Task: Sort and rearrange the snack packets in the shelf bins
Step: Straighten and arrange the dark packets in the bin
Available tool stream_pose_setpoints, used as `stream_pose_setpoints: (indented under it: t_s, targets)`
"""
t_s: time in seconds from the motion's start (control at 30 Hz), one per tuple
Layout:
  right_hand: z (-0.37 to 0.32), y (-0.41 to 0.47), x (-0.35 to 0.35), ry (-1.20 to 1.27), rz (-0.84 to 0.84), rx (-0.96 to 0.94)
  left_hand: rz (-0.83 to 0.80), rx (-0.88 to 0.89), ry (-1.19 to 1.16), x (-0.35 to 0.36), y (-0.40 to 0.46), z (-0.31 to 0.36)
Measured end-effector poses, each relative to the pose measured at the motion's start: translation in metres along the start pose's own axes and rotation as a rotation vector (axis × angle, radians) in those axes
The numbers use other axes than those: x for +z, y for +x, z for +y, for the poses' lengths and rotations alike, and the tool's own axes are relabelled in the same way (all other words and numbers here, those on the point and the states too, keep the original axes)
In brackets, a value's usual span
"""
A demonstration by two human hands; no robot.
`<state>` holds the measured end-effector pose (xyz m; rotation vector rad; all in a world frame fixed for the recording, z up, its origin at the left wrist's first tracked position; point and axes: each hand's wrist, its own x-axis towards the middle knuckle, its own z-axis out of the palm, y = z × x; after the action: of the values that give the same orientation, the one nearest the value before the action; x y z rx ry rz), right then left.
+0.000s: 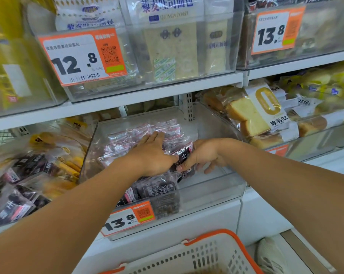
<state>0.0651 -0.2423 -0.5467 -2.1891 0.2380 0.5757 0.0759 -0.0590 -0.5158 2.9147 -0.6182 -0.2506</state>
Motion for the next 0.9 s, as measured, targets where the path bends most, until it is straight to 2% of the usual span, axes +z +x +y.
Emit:
stream_pose_setpoints:
  t_s: [0.13,0.27,0.37,0.57,0.7,0.9]
  targets:
    - [0.002,-0.009,-0.008,0.168,-0.06,-0.005,0.08,-0.015,-0.087,0.003,-0.005,0.006]
    - [-0.005,-0.018,-0.01,0.382,0.011,-0.104,0.043,0.027,0.026,0.0,-0.001,0.003]
    - [-0.007,-0.017,0.005,0.345,0.12,-0.127,0.006,0.017,0.042,0.001,0.003,0.002]
    - [-0.007,-0.022,0.023,0.323,0.279,-0.078,0.036,0.028,0.0,0.002,-0.001,0.003]
    - [-0.012,-0.025,0.03,0.441,0.349,-0.045,0.072,0.082,-0.11,-0.004,-0.013,-0.004]
    - [-0.015,-0.032,0.033,0.414,0.42,0.025,-0.087,0.083,-0.01,-0.005,-0.016,-0.015]
